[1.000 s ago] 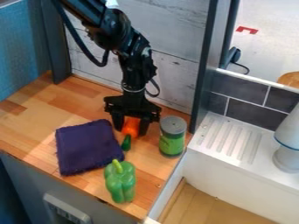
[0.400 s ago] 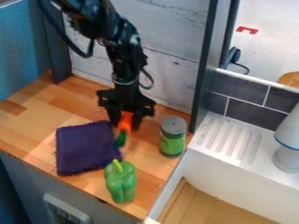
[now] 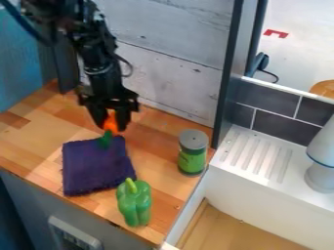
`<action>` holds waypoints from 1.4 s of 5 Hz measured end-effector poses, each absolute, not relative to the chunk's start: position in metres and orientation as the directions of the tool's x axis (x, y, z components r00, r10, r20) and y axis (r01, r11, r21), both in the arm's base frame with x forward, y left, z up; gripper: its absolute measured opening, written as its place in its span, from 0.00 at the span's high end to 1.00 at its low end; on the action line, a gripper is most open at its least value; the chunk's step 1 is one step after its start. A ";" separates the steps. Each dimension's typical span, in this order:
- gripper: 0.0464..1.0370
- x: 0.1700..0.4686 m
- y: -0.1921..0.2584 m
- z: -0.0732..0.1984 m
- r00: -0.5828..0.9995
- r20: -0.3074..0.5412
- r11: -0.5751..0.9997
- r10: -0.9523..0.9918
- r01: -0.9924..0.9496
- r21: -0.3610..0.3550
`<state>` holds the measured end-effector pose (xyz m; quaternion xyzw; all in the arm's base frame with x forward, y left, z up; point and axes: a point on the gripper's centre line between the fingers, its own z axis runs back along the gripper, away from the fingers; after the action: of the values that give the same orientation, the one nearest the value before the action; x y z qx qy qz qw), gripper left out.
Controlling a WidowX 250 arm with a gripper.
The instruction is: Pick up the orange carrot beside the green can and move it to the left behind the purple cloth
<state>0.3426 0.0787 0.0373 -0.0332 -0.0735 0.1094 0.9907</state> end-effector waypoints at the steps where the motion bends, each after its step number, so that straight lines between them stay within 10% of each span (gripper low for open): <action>1: 0.45 0.343 0.096 0.048 0.976 0.136 0.984 0.167 -0.156 -0.091; 7: 0.45 0.339 0.170 0.006 0.999 0.044 1.000 -0.019 0.020 -0.019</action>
<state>0.3388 0.1704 0.0058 -0.0095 -0.0219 -0.0099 0.9997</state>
